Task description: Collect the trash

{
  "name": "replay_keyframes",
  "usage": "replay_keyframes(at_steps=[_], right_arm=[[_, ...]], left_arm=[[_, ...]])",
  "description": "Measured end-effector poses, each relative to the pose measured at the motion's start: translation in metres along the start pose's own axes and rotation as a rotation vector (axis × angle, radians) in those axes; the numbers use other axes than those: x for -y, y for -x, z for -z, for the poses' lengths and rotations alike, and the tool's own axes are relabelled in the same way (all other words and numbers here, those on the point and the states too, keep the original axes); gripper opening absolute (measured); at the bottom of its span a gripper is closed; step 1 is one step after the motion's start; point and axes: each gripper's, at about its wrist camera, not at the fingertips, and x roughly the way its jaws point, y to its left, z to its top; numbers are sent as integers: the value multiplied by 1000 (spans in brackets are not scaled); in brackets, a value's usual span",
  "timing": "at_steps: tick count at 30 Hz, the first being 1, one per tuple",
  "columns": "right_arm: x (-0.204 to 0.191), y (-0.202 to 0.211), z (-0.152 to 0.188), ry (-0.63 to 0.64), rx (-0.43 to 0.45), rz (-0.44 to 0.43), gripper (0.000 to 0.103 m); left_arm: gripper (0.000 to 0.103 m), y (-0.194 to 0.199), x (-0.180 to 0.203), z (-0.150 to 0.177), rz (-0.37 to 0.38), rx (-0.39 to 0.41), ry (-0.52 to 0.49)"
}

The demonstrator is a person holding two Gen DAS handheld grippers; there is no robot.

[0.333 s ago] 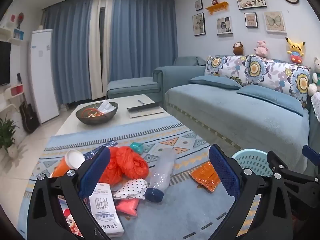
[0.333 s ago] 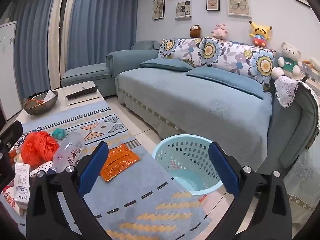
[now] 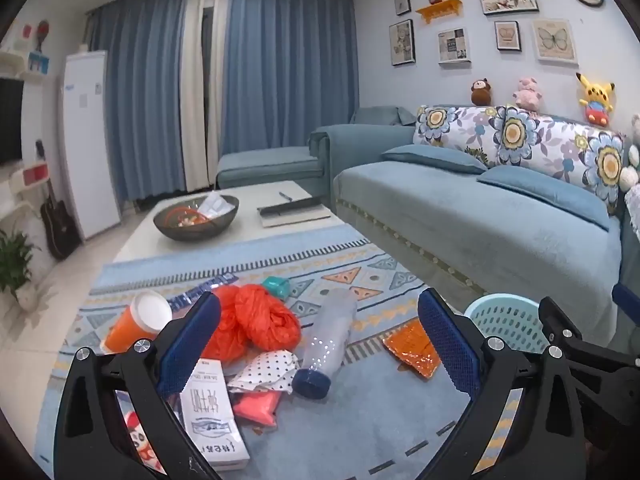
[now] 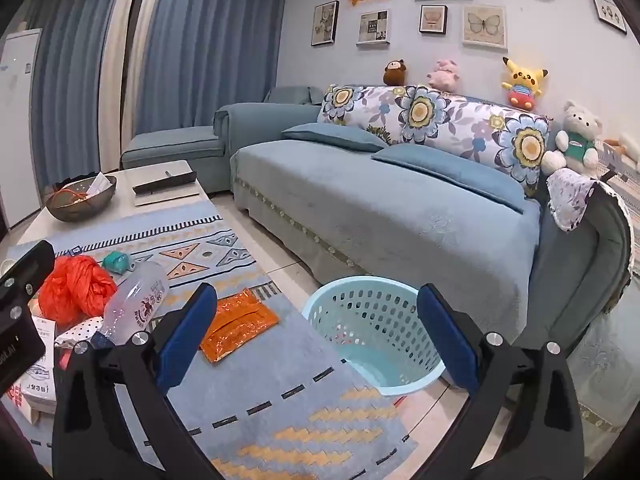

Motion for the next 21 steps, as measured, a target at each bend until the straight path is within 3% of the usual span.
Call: replay_keyframes(at_steps=[8,21], right_arm=[[2,-2,2,-15,-14,-7,95],[1,-2,1,-18,-14,-14,95]], left_arm=[[96,-6,-8,2,14,-19,43],[96,-4,-5,1,16,-12,31]])
